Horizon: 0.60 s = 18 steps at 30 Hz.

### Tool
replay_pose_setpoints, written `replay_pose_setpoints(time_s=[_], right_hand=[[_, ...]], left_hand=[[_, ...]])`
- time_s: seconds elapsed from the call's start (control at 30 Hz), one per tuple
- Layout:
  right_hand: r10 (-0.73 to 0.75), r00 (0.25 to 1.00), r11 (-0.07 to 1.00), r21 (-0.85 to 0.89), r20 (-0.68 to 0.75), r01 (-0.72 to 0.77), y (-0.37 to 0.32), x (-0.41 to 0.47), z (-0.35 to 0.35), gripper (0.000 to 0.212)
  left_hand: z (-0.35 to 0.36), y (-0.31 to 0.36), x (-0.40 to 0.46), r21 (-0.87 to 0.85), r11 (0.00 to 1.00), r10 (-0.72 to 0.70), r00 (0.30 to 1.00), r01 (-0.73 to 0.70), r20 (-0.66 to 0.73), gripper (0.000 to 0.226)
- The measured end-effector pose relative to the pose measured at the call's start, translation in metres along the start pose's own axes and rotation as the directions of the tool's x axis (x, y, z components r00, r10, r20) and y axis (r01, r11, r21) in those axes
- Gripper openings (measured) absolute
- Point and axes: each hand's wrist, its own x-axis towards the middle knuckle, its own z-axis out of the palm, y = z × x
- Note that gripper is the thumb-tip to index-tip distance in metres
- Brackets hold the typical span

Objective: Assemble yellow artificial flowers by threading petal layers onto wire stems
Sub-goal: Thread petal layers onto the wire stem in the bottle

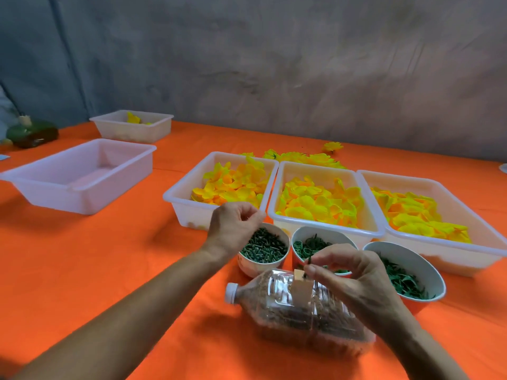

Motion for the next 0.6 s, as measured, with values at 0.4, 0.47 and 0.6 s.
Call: replay_pose_setpoints(time_s=[0.4, 0.47, 0.6], right_hand=[[0.043, 0.973, 0.998, 0.034, 0.227, -0.052, -0.004, 0.007, -0.014, 0.008], [0.065, 0.972, 0.996, 0.044, 0.226, -0.077, -0.003, 0.007, -0.017, 0.011], [0.085, 0.970, 0.994, 0.052, 0.229, -0.100, 0.000, 0.007, -0.024, 0.011]], left_hand=[[-0.004, -0.041, 0.106, 0.814, 0.581, -0.370, 0.892, 0.005, 0.259, 0.066], [-0.002, -0.043, 0.109, 0.811, 0.584, -0.443, 0.850, 0.032, 0.286, 0.069], [-0.004, -0.040, 0.112, 0.748, 0.659, -0.403, 0.877, 0.080, 0.261, 0.066]])
